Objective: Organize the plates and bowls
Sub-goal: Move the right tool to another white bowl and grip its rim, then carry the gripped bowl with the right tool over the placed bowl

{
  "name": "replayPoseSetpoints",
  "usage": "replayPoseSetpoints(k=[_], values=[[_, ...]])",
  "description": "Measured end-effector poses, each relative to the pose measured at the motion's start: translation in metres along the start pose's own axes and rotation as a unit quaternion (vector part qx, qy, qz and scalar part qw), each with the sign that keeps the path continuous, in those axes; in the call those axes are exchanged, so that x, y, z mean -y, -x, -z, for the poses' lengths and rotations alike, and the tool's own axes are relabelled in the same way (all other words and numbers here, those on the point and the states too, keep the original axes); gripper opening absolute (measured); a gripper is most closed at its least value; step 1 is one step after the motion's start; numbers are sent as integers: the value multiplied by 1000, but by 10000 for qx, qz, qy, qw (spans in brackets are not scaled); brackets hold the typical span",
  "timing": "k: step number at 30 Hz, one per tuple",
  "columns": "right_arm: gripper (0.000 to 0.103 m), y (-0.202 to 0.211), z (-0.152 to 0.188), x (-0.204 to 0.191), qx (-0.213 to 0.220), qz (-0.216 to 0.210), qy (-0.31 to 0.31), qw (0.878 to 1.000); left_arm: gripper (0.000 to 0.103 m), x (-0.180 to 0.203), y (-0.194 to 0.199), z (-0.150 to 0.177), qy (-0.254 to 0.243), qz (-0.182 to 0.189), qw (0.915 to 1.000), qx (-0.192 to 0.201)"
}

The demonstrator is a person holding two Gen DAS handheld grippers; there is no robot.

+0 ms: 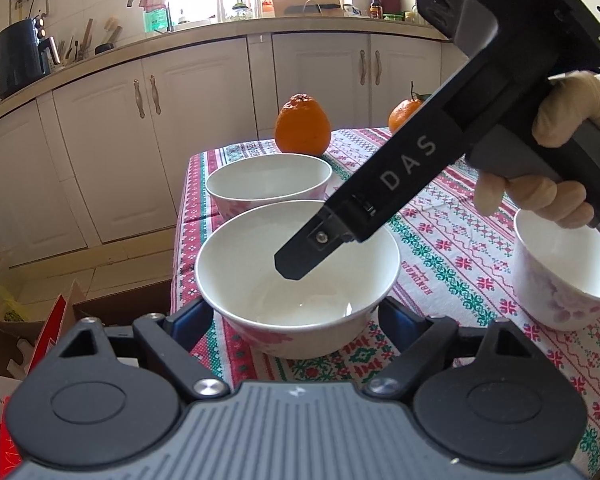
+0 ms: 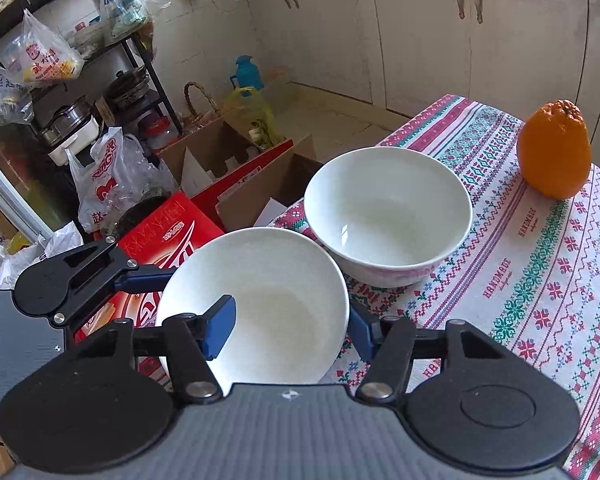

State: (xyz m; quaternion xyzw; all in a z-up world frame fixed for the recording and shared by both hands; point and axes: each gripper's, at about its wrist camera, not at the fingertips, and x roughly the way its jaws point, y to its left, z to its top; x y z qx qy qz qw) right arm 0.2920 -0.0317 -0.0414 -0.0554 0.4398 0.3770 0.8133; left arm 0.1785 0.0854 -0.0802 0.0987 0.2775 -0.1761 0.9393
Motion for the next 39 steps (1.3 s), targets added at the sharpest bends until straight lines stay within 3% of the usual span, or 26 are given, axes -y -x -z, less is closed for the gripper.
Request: replayPoseSetpoints(k=[17,24,39], values=[[65,16,6,-4,109,-127,-26,9999,89,9,9,-8,-90,-28,9999,-66],[65,45,18,-11,237,-212,-38,9995,89,25,30,-18,-180,37,9998,-112],[65,120,61,-18,501,11,-125,9987,89,74,65,-32,-469,454,9979,42]])
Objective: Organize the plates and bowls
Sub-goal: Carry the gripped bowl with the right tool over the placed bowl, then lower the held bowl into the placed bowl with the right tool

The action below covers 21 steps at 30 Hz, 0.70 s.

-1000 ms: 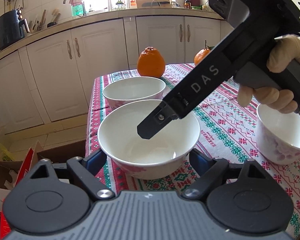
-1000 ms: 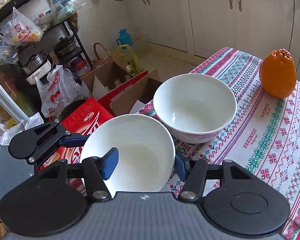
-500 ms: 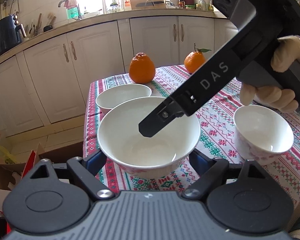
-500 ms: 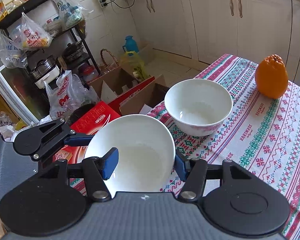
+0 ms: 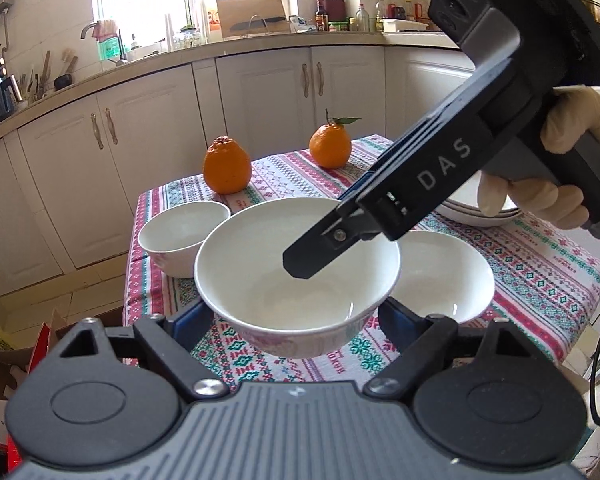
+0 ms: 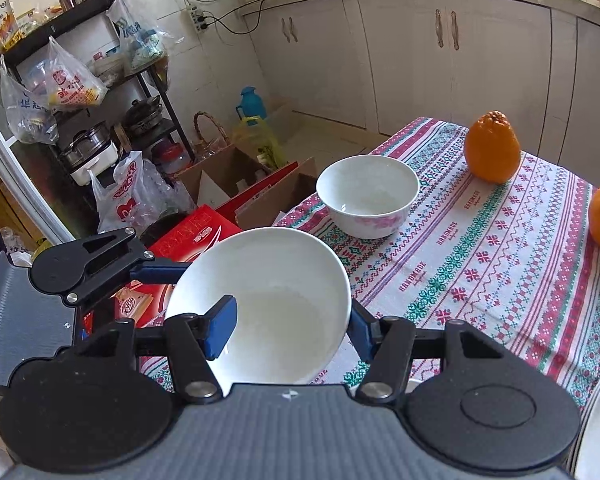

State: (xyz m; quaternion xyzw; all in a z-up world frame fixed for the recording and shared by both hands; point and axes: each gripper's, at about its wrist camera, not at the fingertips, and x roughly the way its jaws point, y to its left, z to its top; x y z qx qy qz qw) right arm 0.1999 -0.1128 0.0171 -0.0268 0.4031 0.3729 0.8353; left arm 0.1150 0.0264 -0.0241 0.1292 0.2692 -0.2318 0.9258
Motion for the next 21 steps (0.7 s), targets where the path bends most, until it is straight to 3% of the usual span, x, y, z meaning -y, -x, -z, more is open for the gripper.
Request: replayPoseSetpoints(k=[21], values=[[65,63,57,31,119,719,-460,9963,89,61,-22,-11,-314,844,9959,-32]])
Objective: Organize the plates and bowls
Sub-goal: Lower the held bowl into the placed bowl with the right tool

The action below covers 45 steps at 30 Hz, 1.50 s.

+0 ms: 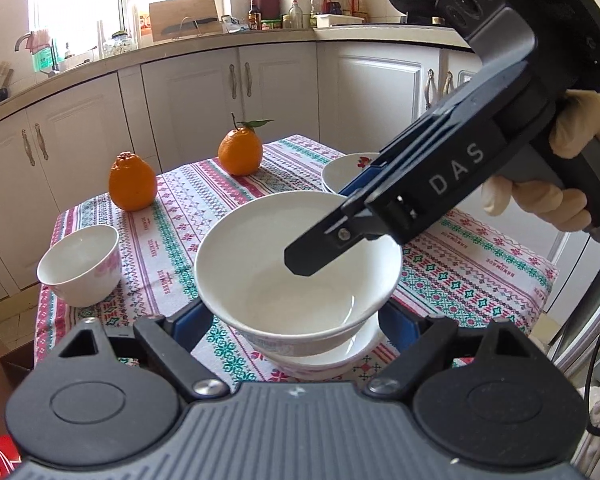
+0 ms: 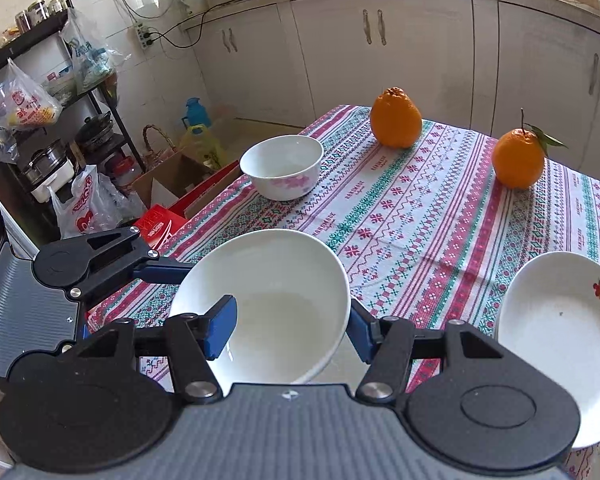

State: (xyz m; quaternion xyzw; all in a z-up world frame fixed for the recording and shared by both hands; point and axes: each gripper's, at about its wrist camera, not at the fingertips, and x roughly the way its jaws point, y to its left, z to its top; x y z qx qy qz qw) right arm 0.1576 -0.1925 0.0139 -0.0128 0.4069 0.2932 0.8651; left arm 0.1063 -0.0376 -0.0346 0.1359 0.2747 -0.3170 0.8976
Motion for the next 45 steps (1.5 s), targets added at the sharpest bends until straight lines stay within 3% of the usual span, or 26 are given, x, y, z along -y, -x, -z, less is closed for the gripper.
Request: replayPoseSetpoints(k=[15,37,45], values=[[65,-12,12,17,-129,30,-223,9997,89,4,-22,3,47,113,9995,-294],[65,-21,15,22,-144,119,-223,9996,90,-2,-27,1,187,248,9990,-310],[71,-22,16,20,-148,173,-141,9996,94,-4,-28,3,256,304,9987,-320]])
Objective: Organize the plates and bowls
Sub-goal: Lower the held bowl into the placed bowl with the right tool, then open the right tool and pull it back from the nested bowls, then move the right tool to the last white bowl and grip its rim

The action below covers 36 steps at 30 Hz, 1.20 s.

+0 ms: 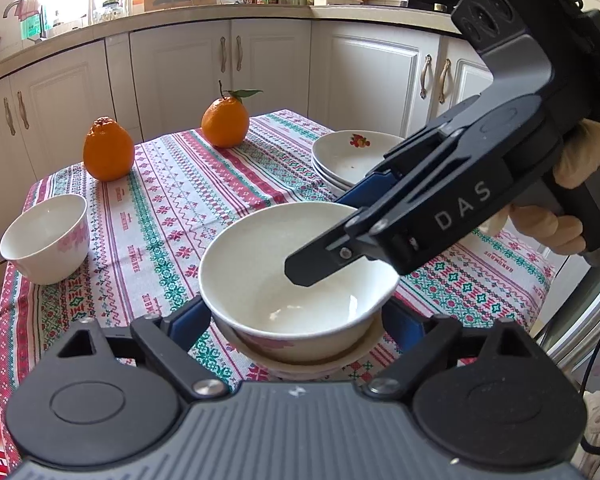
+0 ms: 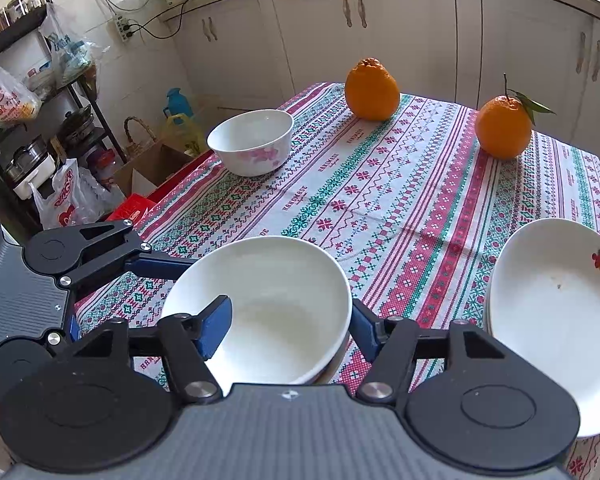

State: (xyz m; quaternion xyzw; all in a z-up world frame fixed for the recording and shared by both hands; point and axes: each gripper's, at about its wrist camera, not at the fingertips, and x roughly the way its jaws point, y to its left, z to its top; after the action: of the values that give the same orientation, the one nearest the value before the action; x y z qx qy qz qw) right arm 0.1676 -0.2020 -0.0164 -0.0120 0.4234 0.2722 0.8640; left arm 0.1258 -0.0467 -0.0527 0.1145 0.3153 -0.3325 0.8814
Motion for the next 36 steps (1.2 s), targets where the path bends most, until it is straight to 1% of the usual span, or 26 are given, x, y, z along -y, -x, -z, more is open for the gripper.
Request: replayPoseSetpoints(k=[2,6,8,11,17,23,25,27,30,32,36], values=[[82,1,1,-1,25,55,25,10000,95,0,1,1,-30,-50,10000,26],[89,4,3,-2,62,145,102,9998,96,0,6,1,-47,-57,10000,52],[95,6,6,-4,79,204,129,9997,96,0,8,2,-47,-83,9999,51],[97,8,11,-6,86,241,144,9996,96,1,11,5,-38,-94,9999,34],[98,7,23,-8,69,348,95,9993,96,-1,19,11,11,-129,9999,53],[98,6,24,-10,51,422,88,9991,96,-7,27,17,22,-199,9998,78],[99,10,19,-11,119,490,160,9986,96,-11,31,19,21,-277,9996,90],[103,16,10,-13,214,527,253,9981,96,-18,35,21,34,-371,9992,109],[103,21,-7,-17,289,547,465,9970,96,-31,40,25,94,-564,9982,163],[103,21,-19,-22,323,566,656,9957,96,-44,42,27,186,-735,9969,197],[103,11,-46,-31,262,473,946,9940,96,-71,42,28,393,-1153,9922,262]])
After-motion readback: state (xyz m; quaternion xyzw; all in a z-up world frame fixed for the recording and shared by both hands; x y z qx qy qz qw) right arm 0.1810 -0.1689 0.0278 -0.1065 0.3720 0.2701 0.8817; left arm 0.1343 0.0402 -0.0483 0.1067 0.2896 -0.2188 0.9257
